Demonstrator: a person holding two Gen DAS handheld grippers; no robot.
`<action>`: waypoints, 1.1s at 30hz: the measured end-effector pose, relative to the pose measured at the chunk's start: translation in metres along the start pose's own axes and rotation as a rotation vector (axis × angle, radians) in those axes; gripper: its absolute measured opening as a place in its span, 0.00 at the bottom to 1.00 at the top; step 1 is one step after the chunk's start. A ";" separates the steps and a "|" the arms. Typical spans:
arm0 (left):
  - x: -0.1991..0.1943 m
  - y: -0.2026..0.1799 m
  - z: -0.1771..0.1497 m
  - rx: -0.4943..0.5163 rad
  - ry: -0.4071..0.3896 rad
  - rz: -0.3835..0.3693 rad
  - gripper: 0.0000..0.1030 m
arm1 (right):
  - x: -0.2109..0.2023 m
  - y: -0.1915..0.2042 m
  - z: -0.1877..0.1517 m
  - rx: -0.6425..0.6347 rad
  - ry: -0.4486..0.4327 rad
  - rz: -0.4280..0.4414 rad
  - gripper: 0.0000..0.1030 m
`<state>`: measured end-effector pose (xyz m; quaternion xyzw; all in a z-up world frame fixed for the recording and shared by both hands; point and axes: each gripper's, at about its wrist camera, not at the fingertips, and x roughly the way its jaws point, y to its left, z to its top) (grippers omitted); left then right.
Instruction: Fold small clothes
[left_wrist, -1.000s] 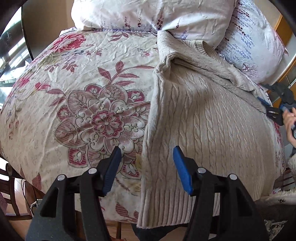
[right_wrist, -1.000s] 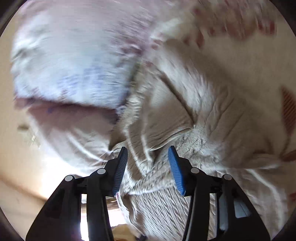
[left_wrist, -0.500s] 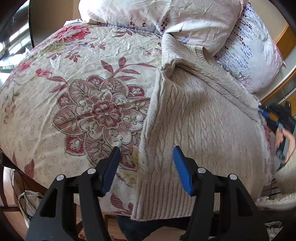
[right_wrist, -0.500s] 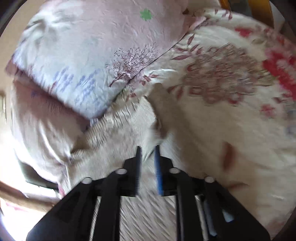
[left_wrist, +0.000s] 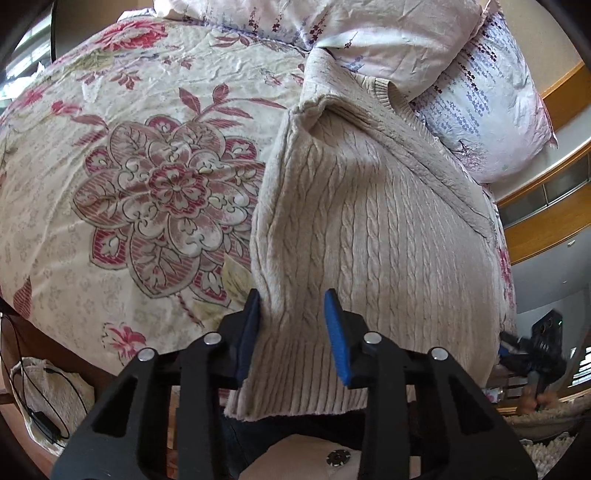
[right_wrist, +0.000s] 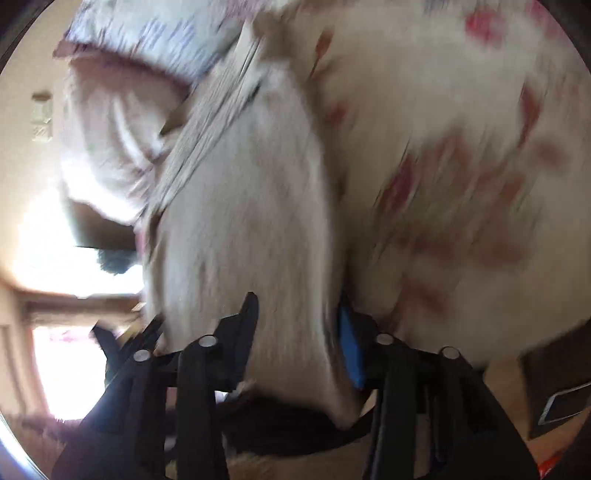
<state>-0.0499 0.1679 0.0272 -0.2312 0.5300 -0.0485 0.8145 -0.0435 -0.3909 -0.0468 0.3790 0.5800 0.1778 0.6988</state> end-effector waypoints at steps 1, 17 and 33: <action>0.001 0.002 -0.001 -0.011 0.018 -0.017 0.24 | 0.004 -0.001 -0.006 0.000 0.033 0.019 0.33; -0.001 -0.043 0.143 0.035 -0.112 -0.251 0.09 | -0.018 0.087 0.135 -0.147 -0.253 0.242 0.08; 0.095 -0.002 0.232 -0.131 -0.044 -0.190 0.61 | 0.005 0.054 0.180 0.054 -0.367 0.047 0.78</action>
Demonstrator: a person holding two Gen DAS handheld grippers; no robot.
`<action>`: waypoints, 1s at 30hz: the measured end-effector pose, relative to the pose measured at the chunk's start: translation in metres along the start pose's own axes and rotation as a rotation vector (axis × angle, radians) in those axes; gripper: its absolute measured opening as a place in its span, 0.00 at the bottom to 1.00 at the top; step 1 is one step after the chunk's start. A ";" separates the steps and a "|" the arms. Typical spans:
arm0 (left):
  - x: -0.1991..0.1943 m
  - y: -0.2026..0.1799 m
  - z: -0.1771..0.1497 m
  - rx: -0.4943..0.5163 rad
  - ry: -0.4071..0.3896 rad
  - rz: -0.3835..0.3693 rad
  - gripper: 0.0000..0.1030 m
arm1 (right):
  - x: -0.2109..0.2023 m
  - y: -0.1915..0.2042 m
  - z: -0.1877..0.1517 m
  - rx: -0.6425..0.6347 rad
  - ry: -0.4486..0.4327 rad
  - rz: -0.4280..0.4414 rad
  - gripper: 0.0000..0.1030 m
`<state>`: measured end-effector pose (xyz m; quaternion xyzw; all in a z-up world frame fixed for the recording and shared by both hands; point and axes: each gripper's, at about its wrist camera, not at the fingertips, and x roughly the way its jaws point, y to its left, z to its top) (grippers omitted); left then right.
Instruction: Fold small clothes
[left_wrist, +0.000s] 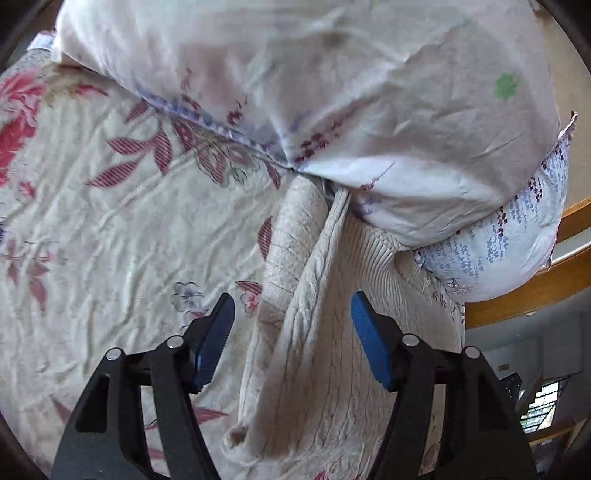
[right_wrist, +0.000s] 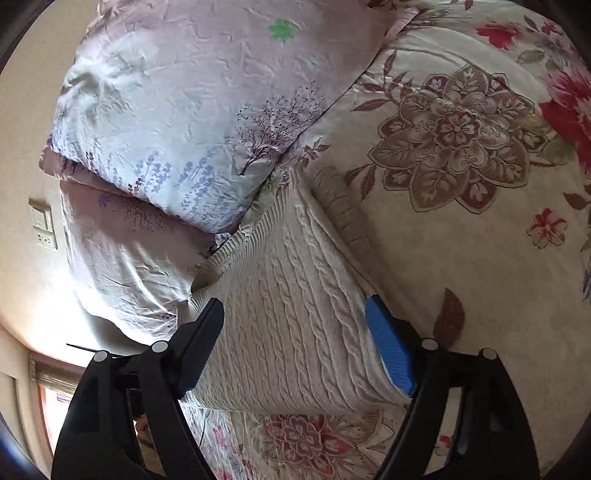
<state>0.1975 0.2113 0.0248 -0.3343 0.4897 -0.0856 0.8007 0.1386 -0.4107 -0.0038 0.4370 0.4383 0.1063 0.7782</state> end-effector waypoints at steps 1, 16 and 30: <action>0.009 -0.003 0.001 0.007 0.018 -0.002 0.59 | -0.001 0.000 0.000 -0.005 0.003 -0.001 0.78; 0.030 -0.128 -0.020 -0.082 0.028 -0.413 0.19 | -0.025 -0.007 0.004 -0.076 -0.017 -0.008 0.78; 0.125 -0.251 -0.056 -0.024 0.230 -0.577 0.50 | -0.050 -0.058 0.057 0.061 -0.002 0.020 0.84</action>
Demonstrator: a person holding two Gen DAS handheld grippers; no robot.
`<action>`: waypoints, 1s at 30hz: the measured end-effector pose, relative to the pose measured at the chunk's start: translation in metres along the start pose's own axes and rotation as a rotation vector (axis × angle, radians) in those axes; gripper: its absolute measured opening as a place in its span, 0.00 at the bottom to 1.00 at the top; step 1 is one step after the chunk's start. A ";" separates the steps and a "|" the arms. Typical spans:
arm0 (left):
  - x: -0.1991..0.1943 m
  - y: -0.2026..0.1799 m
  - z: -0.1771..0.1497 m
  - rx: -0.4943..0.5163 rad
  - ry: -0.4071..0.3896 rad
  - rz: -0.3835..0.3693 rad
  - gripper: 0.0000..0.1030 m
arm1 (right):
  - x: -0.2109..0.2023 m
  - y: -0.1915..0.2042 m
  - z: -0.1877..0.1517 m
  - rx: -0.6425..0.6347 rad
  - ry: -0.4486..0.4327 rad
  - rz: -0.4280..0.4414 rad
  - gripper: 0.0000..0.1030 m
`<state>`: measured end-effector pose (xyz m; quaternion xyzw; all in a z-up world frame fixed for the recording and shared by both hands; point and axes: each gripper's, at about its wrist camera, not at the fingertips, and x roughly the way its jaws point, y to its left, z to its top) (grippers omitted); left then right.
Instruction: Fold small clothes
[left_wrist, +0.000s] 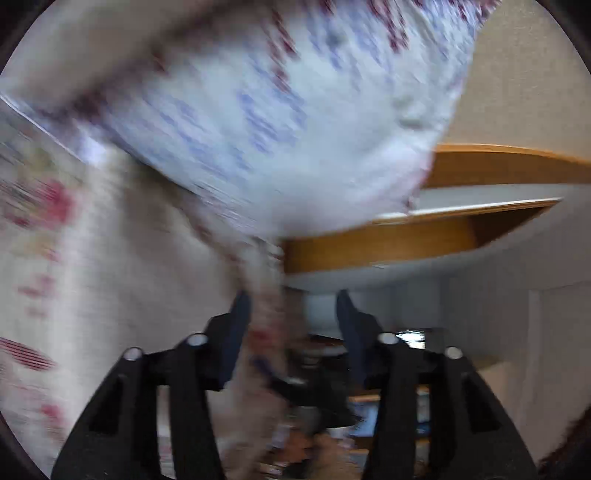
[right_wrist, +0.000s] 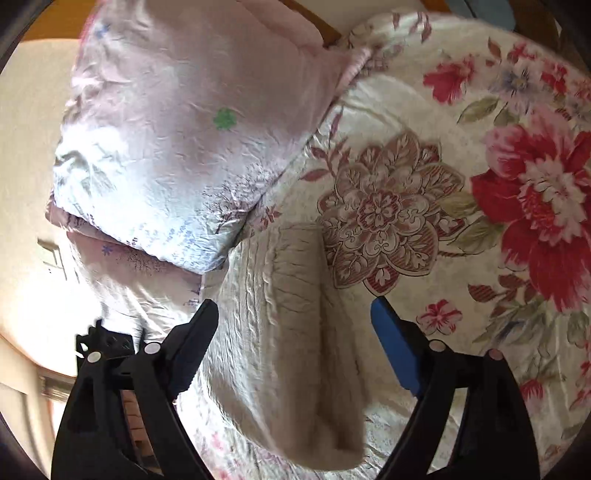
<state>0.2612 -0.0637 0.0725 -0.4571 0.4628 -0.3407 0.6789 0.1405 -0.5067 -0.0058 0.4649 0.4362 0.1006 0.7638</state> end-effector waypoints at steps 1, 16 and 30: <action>-0.004 0.006 0.000 0.022 -0.006 0.068 0.50 | 0.007 -0.002 0.003 0.011 0.024 -0.009 0.84; 0.038 0.035 -0.042 0.237 0.099 0.456 0.71 | 0.097 0.046 0.024 -0.138 0.106 -0.068 0.23; 0.026 0.036 -0.040 0.242 0.030 0.354 0.36 | 0.087 0.051 -0.026 -0.134 0.173 0.018 0.29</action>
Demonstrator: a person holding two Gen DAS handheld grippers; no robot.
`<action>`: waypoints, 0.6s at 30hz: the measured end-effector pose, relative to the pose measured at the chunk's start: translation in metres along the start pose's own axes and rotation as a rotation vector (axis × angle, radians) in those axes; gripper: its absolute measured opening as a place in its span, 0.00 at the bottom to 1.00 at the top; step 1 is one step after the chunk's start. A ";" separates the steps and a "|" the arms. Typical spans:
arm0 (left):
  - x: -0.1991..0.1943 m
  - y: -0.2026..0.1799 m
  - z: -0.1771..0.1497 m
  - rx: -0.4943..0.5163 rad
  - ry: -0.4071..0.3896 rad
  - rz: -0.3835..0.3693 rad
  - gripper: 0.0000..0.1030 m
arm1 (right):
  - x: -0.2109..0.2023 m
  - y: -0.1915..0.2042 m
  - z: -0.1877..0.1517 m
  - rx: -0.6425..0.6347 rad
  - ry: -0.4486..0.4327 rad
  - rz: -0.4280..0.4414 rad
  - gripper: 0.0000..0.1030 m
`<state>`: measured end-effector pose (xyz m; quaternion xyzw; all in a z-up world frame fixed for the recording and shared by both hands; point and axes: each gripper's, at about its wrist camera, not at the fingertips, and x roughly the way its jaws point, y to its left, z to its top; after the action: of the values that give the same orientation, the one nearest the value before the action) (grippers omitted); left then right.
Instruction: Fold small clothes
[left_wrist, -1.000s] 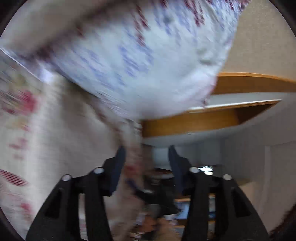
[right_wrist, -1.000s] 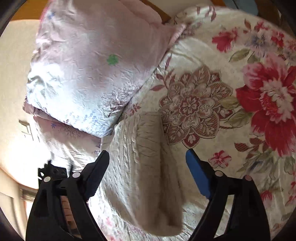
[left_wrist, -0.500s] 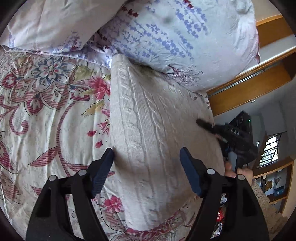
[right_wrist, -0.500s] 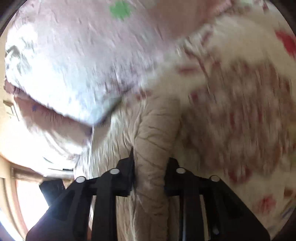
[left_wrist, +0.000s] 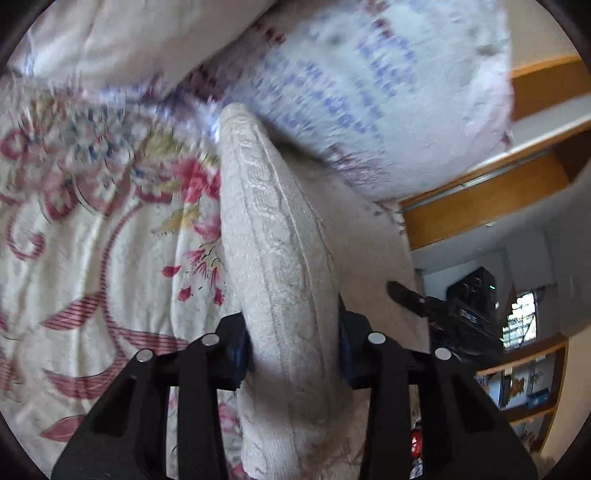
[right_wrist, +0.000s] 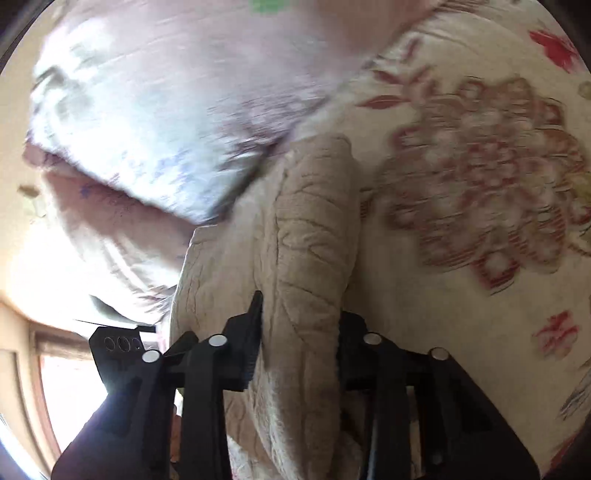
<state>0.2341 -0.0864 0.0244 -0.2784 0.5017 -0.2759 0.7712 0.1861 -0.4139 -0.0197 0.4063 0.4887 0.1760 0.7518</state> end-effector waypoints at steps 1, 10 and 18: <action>-0.018 -0.003 -0.001 0.044 -0.031 0.000 0.36 | 0.005 0.010 -0.005 -0.020 0.016 0.041 0.28; -0.112 0.031 -0.036 0.160 -0.167 0.336 0.49 | 0.023 0.048 -0.041 -0.091 0.061 -0.022 0.41; -0.135 0.014 -0.117 0.295 -0.192 0.456 0.94 | 0.034 0.041 -0.046 -0.042 -0.038 -0.150 0.09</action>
<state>0.0815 0.0006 0.0582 -0.0680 0.4303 -0.1376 0.8895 0.1670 -0.3470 -0.0166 0.3557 0.4995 0.1216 0.7805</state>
